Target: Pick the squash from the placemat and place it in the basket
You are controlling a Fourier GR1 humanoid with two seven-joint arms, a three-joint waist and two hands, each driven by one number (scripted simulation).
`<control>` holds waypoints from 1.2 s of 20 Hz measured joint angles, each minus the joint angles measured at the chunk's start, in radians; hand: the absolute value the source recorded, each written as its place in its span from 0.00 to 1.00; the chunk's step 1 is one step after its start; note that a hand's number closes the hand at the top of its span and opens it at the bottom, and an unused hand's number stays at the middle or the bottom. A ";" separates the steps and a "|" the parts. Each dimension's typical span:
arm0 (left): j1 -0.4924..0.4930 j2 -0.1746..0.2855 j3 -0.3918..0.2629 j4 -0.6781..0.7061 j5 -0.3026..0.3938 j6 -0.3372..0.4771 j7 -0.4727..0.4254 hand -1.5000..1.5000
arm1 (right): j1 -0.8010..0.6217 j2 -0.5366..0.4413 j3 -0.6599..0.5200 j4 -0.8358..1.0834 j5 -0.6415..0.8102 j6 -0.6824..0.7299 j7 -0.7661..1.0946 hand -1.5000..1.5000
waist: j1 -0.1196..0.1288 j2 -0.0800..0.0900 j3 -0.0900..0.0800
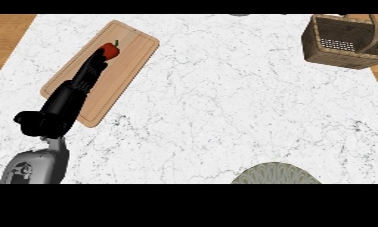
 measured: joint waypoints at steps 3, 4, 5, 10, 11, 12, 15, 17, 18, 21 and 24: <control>-0.013 -0.009 -0.007 0.019 -0.013 0.008 -0.005 0.50 | -0.001 -0.032 -0.012 0.108 0.000 -0.035 -0.093 1.00 | -0.001 0.001 0.000; -0.012 -0.010 -0.007 0.008 -0.010 0.009 0.003 0.50 | 0.002 -0.039 -0.016 0.139 0.000 -0.052 -0.126 1.00 | -0.001 0.001 0.000; -0.012 -0.013 -0.008 0.015 -0.012 0.011 0.000 0.50 | 0.011 -0.047 -0.023 0.170 -0.001 -0.070 -0.167 1.00 | 0.000 0.002 0.000; -0.007 -0.017 -0.013 0.025 -0.018 0.007 -0.020 0.50 | -0.021 -0.078 -0.023 0.330 0.026 -0.174 -0.309 1.00 | 0.009 0.006 0.001; -0.014 -0.009 -0.005 0.030 -0.009 -0.001 -0.020 0.50 | -0.024 -0.088 -0.026 0.358 0.029 -0.192 -0.340 1.00 | 0.011 0.007 0.001; -0.017 -0.009 -0.007 0.030 -0.013 0.001 -0.014 0.50 | -0.020 -0.087 -0.034 0.374 0.027 -0.221 -0.365 1.00 | 0.010 0.006 0.001; -0.026 -0.014 -0.011 0.033 -0.018 0.005 -0.019 0.50 | -0.039 -0.109 -0.084 0.440 -0.008 -0.261 -0.398 0.00 | 0.013 0.008 0.002; -0.020 -0.026 -0.022 0.024 -0.026 0.014 -0.015 0.50 | -0.062 -0.121 -0.097 0.486 -0.017 -0.280 -0.419 0.00 | 0.016 0.008 0.002; -0.016 -0.032 -0.028 0.026 -0.031 0.018 -0.017 0.50 | -0.069 -0.127 -0.099 0.508 -0.016 -0.293 -0.436 0.00 | 0.019 0.009 0.002; -0.023 -0.021 -0.016 0.033 -0.022 0.007 -0.023 0.50 | -0.075 -0.142 -0.099 0.559 -0.015 -0.299 -0.496 0.00 | 0.020 0.010 0.002; -0.044 -0.017 -0.011 0.047 -0.015 0.000 -0.018 0.50 | -0.102 -0.153 -0.097 0.595 -0.016 -0.303 -0.528 0.00 | 0.022 0.011 0.002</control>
